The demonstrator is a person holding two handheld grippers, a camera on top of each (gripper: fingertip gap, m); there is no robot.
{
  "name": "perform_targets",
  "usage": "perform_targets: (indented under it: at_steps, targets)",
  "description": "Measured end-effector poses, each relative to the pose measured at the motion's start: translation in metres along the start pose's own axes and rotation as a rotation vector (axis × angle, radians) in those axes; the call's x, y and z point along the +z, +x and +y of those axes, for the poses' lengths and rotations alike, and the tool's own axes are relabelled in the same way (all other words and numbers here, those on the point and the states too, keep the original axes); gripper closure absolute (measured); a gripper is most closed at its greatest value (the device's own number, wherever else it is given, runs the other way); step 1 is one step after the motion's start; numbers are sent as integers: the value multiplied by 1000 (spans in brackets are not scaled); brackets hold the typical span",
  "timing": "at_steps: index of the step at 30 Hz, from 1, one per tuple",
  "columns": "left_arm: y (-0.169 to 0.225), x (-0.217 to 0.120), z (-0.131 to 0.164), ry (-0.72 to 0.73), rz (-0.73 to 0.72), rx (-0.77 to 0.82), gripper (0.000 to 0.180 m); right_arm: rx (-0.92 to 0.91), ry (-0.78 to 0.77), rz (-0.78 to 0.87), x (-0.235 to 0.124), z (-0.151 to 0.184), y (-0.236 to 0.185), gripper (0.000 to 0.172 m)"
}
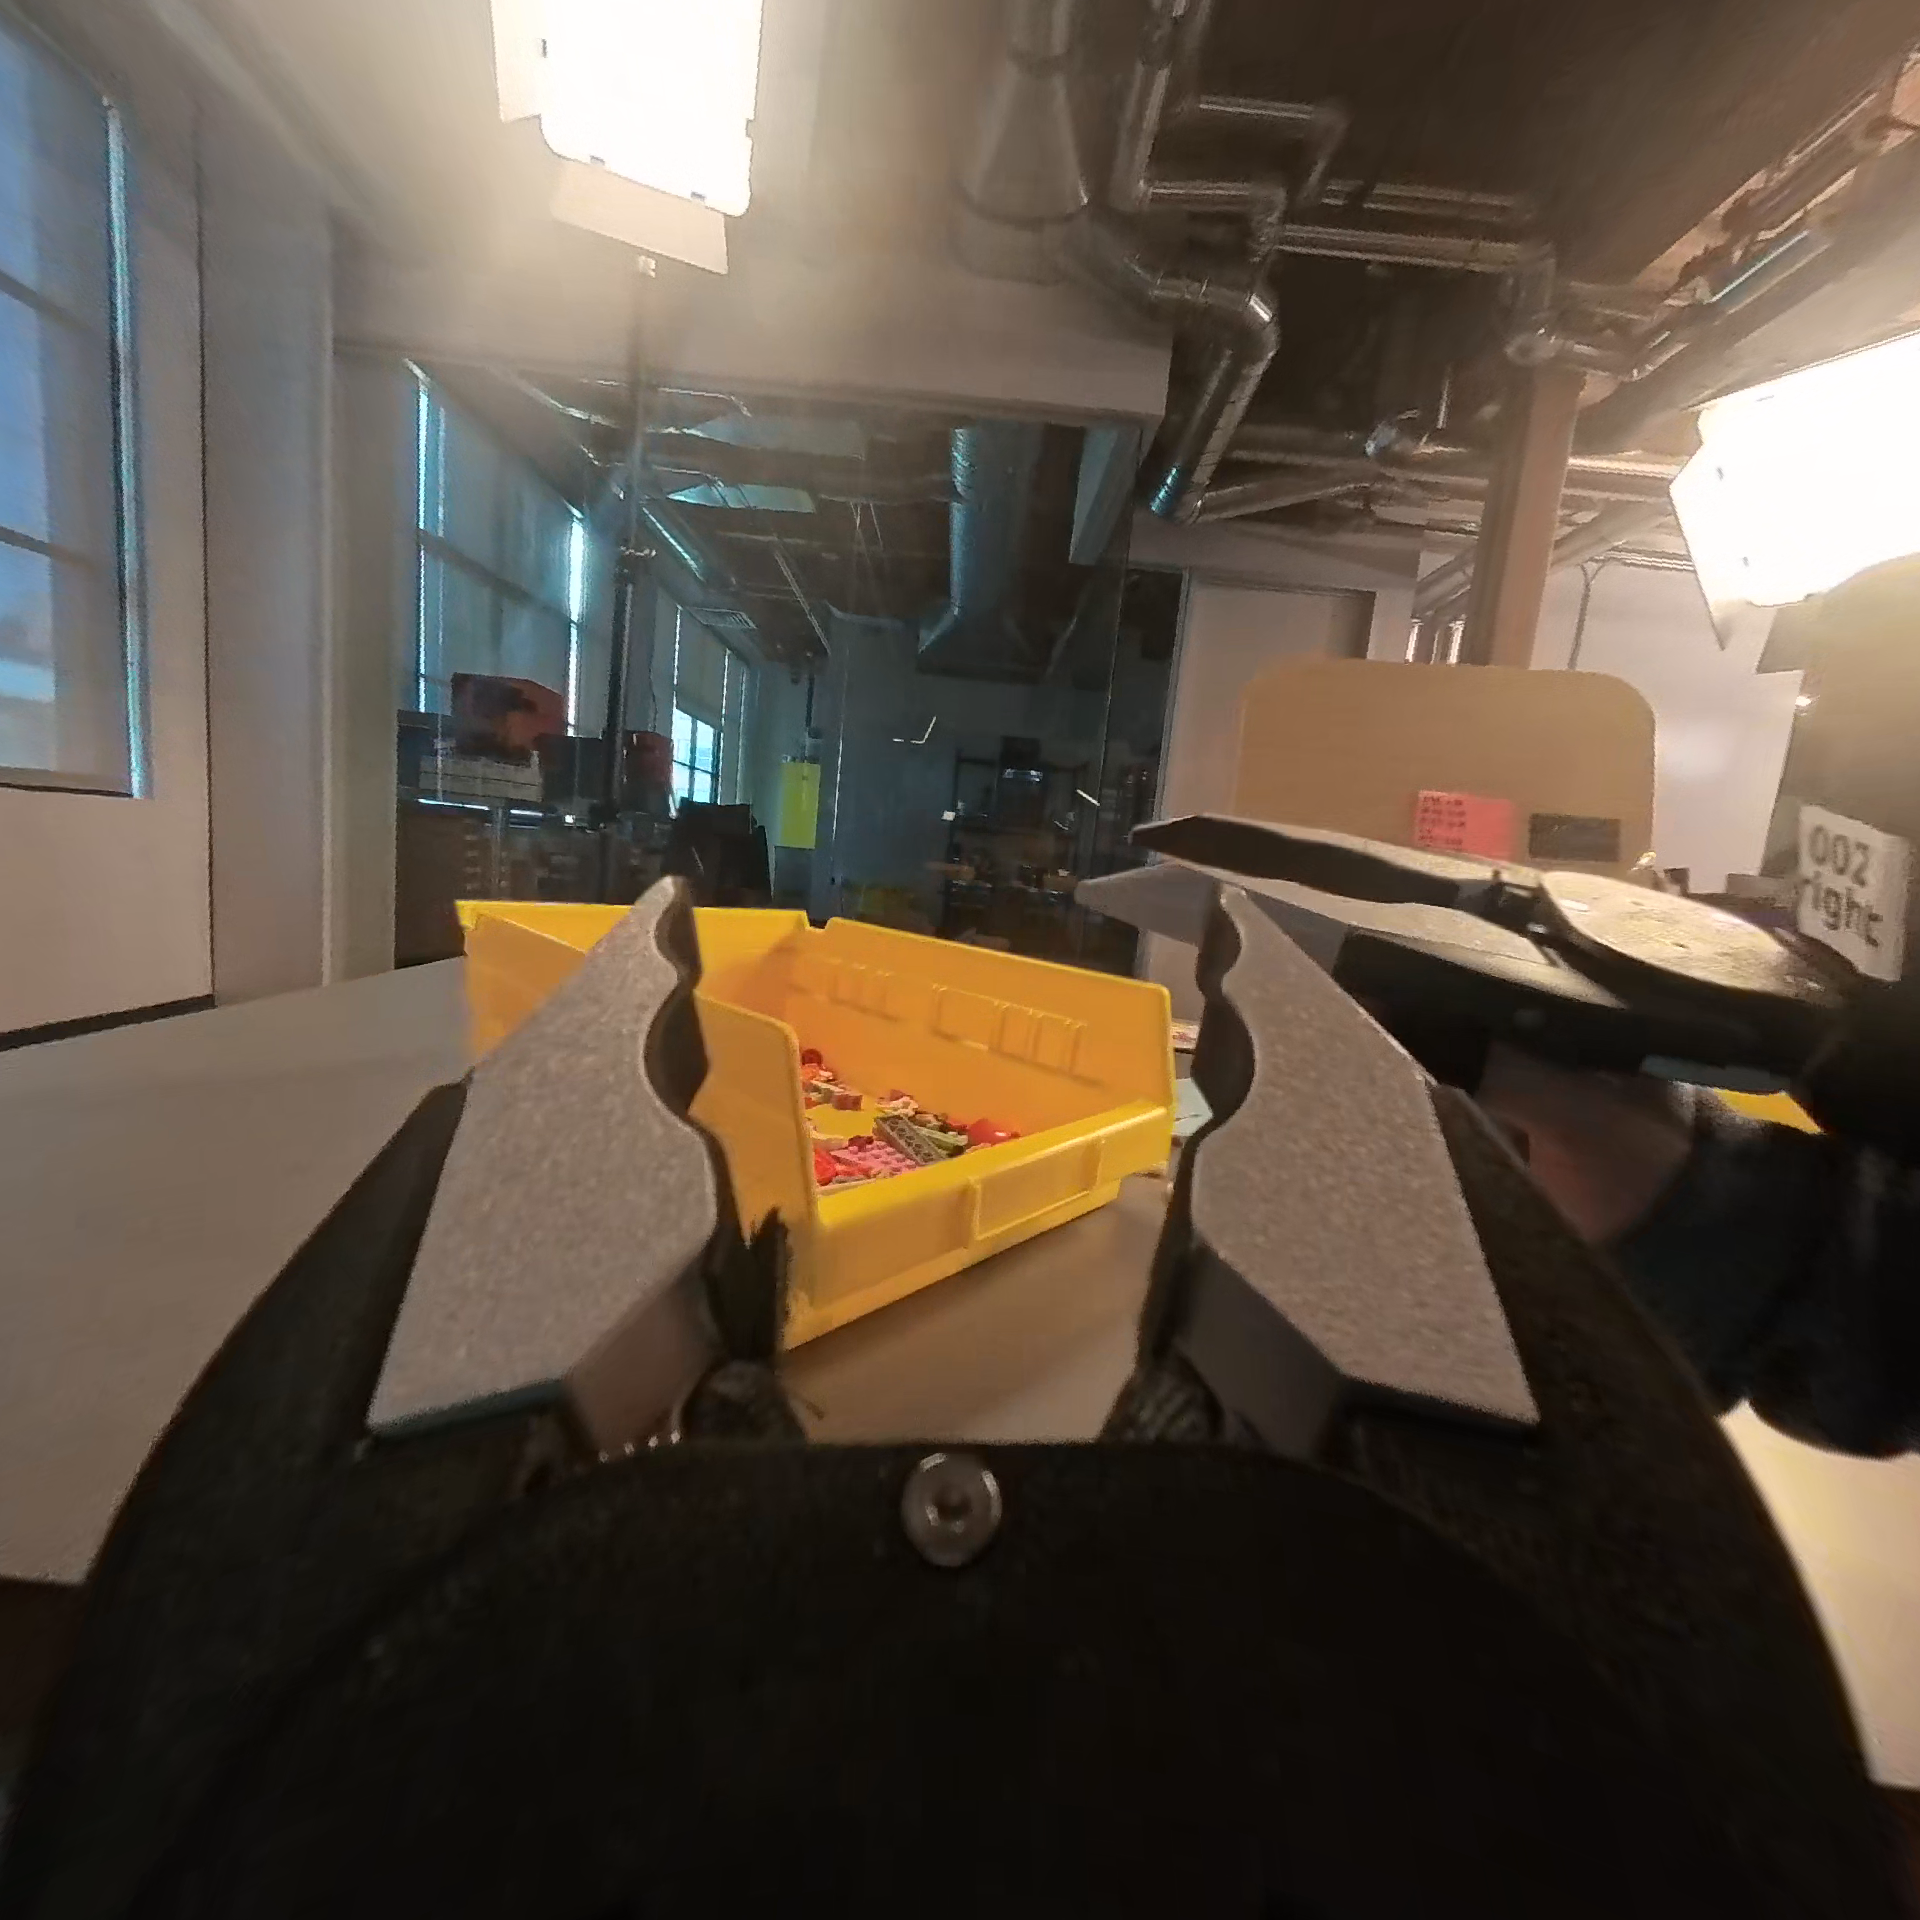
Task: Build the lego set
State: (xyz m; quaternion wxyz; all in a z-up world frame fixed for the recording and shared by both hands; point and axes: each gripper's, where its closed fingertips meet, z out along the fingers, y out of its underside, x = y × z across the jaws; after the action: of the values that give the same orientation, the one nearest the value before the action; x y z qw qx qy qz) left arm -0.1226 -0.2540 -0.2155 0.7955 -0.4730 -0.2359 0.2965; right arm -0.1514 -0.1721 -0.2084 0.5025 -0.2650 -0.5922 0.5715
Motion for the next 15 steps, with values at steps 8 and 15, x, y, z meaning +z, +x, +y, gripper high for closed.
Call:
perform_targets:
  at_steps: [8, 15]
  targets:
    - [1, 1, 16, -26, 12, -5, 84, 56, -19, -53, 6, 11, -23, 115]
    - [7, 3, 25, -41, 25, -5, 83, 75, -33, -52, 1, 17, -20, 116]
